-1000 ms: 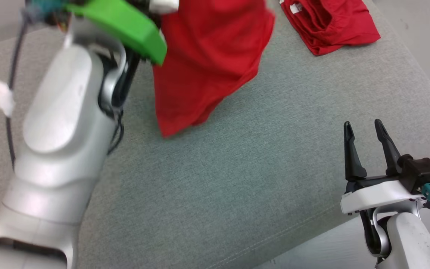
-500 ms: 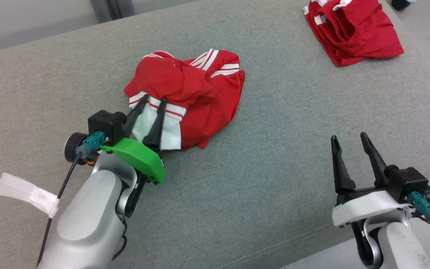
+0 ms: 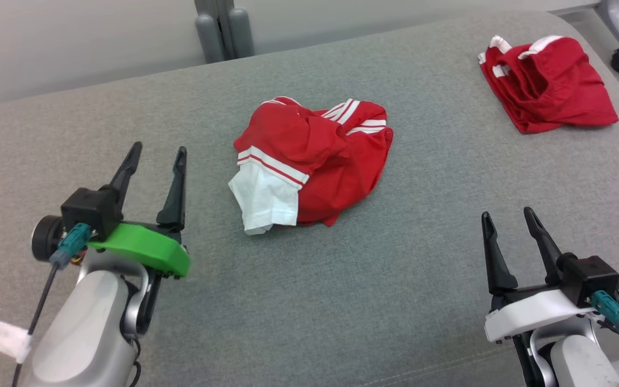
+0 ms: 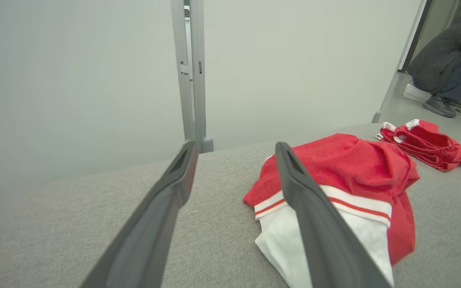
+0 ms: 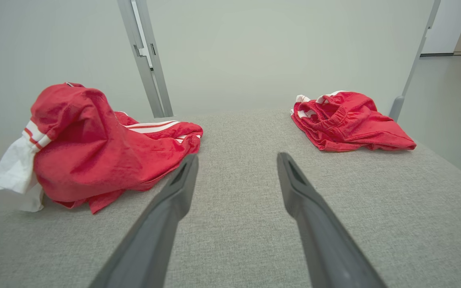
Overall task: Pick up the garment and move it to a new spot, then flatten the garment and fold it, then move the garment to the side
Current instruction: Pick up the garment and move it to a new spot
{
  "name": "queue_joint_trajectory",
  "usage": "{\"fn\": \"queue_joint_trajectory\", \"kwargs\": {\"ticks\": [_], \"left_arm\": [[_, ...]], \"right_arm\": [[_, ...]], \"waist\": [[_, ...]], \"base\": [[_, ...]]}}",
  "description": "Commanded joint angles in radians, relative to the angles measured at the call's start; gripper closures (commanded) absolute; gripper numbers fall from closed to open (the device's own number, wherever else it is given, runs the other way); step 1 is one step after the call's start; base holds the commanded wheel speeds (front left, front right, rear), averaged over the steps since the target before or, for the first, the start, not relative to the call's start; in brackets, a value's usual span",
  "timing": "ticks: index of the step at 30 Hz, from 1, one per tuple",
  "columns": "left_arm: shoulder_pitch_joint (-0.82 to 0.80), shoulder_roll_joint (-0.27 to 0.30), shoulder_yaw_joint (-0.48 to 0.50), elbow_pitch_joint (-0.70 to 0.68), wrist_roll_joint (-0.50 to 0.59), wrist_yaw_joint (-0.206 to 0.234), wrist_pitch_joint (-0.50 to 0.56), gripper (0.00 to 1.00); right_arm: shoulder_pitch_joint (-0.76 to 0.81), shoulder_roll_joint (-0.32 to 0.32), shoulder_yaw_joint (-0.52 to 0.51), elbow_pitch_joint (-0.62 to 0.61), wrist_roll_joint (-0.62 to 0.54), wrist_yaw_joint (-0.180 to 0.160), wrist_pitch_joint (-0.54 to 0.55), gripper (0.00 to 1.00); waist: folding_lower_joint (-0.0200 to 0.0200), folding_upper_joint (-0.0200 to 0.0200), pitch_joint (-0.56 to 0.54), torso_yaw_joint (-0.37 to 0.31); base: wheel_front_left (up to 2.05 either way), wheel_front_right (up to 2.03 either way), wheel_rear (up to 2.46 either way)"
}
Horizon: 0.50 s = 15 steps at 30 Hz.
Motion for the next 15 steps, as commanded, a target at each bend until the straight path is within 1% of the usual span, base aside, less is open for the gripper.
{"fn": "queue_joint_trajectory", "kwargs": {"ticks": [1,3,10,15], "left_arm": [[0.04,0.017,0.019,-0.024,0.006,0.01,-0.007,0.0],[0.079,0.032,0.05,-0.068,0.013,0.02,-0.007,0.0],[0.244,0.066,0.16,-0.202,0.043,0.029,-0.007,0.0],[0.342,0.065,0.225,-0.262,0.052,0.023,-0.007,0.0]], "right_arm": [[0.015,-0.004,0.001,-0.004,-0.005,-0.001,-0.004,0.0],[0.025,-0.008,0.001,-0.005,-0.003,-0.001,-0.004,0.0],[0.05,-0.012,0.0,-0.014,-0.002,-0.001,-0.004,0.0],[0.063,-0.015,0.008,-0.026,-0.002,-0.001,-0.004,0.0]], "waist": [[0.0001,0.0,-0.047,0.055],[0.0001,0.0,-0.06,0.073],[0.0001,0.0,-0.09,0.12],[0.0001,0.0,-0.101,0.136]], "base": [[0.0,0.0,0.0],[0.0,0.0,0.0],[0.0,0.0,0.0],[0.0,0.0,0.0]]}}
